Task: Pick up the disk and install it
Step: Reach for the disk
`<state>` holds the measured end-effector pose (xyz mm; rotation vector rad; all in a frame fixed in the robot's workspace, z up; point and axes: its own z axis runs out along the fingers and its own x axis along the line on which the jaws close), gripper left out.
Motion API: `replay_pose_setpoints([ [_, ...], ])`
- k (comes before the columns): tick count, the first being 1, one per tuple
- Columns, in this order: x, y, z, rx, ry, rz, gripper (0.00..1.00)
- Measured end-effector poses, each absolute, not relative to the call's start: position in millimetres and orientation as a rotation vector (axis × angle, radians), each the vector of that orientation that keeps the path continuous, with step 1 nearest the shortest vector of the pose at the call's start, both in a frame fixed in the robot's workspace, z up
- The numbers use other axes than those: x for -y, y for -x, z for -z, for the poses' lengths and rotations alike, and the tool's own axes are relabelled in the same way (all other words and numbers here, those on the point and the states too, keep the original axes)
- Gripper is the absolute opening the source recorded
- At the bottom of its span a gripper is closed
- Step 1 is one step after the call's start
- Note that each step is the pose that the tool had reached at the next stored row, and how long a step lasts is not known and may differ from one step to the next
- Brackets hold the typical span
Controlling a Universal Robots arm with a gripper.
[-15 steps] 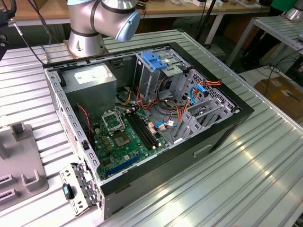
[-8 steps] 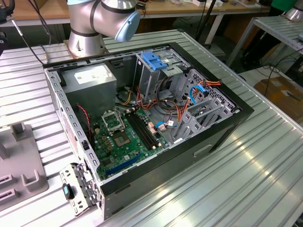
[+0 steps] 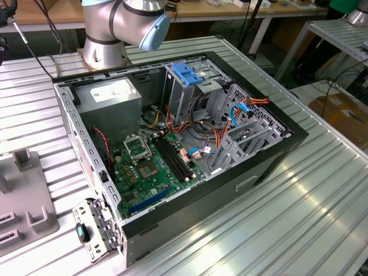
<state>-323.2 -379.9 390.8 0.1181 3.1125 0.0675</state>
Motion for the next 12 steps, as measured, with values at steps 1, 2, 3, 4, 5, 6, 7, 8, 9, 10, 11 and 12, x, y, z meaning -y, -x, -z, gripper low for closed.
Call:
replay_pose_setpoints([
  [1,379.0,323.2,-390.8,-3.113,-0.118,-0.068,0.11],
  [2,378.1,323.2,-390.8,-3.113,-0.118,-0.068,0.11],
  [3,376.2,323.2,-390.7,-3.113,-0.118,-0.068,0.11],
  [4,374.0,323.2,-390.7,-3.113,-0.118,-0.068,0.11],
  [5,371.5,323.3,-390.6,-3.113,-0.118,-0.068,0.11],
  [6,369.6,323.3,-390.6,-3.112,-0.118,-0.068,0.11],
  [7,366.5,323.2,-390.4,-3.112,-0.118,-0.068,0.11],
  [8,363.7,323.3,-390.3,-3.113,-0.118,-0.068,0.11],
  [9,361.7,323.3,-390.2,-3.113,-0.118,-0.068,0.11],
  [10,358.0,323.5,-389.9,-3.112,-0.118,-0.068,0.11],
  [11,356.4,324.0,-389.6,-3.112,-0.118,-0.068,0.11],
  [12,355.6,324.6,-389.3,-3.112,-0.118,-0.068,0.11],
])
